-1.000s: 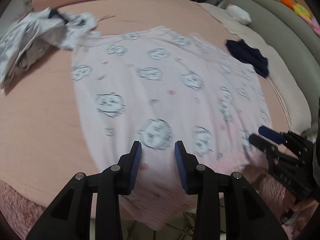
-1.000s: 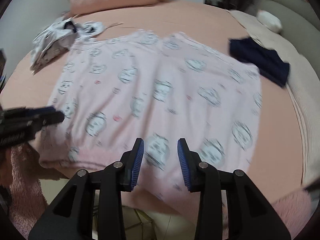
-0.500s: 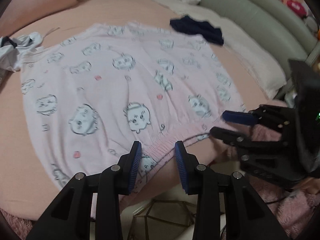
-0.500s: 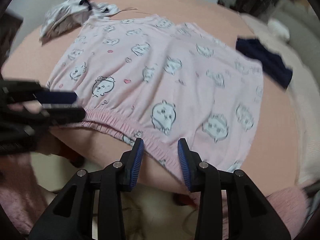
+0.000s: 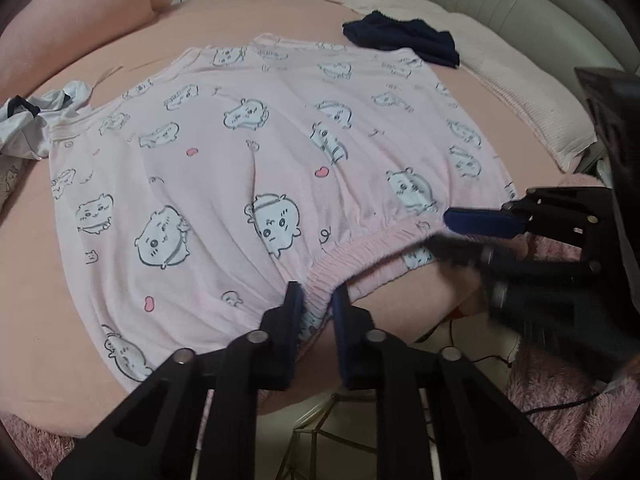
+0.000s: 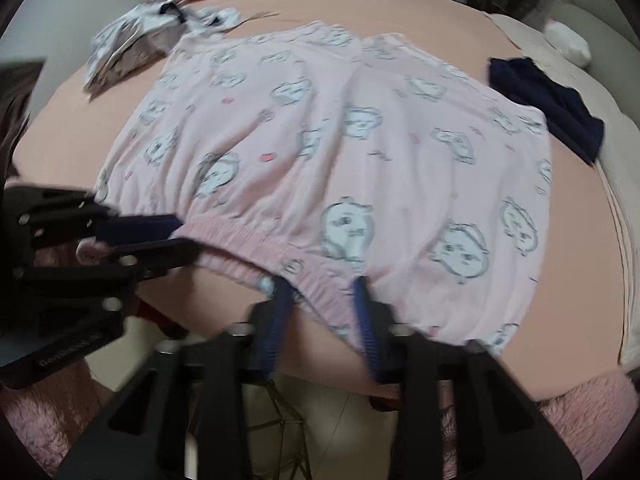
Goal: Fold clothes
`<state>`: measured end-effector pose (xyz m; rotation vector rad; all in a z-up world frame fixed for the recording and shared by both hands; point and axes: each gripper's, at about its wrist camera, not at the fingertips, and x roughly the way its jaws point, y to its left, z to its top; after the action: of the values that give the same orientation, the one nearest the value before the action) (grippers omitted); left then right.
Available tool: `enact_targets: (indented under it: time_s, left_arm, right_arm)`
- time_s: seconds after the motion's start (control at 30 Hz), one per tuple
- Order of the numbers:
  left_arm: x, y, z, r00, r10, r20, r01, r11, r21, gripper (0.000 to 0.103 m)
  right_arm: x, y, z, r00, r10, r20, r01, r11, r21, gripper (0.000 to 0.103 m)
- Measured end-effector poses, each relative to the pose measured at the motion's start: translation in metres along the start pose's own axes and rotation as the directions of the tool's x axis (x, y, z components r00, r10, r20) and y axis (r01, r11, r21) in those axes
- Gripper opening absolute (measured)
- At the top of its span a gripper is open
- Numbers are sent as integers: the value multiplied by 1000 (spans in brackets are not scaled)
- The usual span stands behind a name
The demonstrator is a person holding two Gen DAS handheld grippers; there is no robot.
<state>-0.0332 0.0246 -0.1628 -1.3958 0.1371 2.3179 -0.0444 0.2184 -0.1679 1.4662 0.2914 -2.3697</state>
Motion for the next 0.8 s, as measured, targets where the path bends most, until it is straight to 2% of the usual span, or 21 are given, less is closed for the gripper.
enact_targets:
  time_s: [0.1, 0.23, 0.3, 0.33, 0.43, 0.47, 0.5, 0.53, 0.6, 0.7, 0.8]
  left_arm:
    - [-4, 0, 1, 1000, -20, 3, 20, 1000, -3, 5]
    - [3, 4, -6, 998, -46, -44, 45, 998, -33, 9]
    - [4, 12, -8, 994, -92, -58, 87, 993, -81, 13]
    - [-1, 19, -7, 993, -111, -45, 106, 989, -107, 15]
    - [-26, 42, -3, 987, -156, 22, 157, 971, -181, 27]
    - [-33, 54, -3, 987, -154, 46, 160, 962, -221, 38]
    - [-40, 68, -4, 987, -142, 69, 156, 950, -269, 45]
    - [-44, 83, -5, 990, -113, 80, 133, 938, -320, 45]
    - [-40, 111, -12, 997, -47, 55, 65, 908, -414, 45]
    - [-32, 153, -22, 999, 44, -6, -40, 839, -542, 45]
    - [-26, 178, -25, 1000, 29, -3, -25, 792, -610, 44]
  right_arm:
    - [-3, -7, 0, 999, 33, -3, -33, 999, 27, 7]
    - [-8, -4, -3, 1000, 19, -15, -19, 1000, 4, 7]
    - [-2, -3, -5, 999, 16, -49, -17, 1000, -8, 11]
    - [3, -2, -6, 998, 13, -68, -15, 1000, -18, 14]
    - [-8, 2, -2, 998, 30, -51, -31, 999, -30, 25]
    - [-14, 2, 0, 998, 49, -40, -50, 998, -30, 25]
    - [-22, 2, 3, 997, 69, -24, -69, 997, -27, 25]
    - [-30, 1, 6, 996, 87, -2, -87, 996, -18, 26]
    - [-39, -1, 18, 993, 108, 39, -108, 994, 2, 29]
    - [-34, 2, 41, 991, 123, 61, -123, 992, 8, 35]
    - [-6, 14, 61, 993, 116, 15, -116, 993, -16, 35]
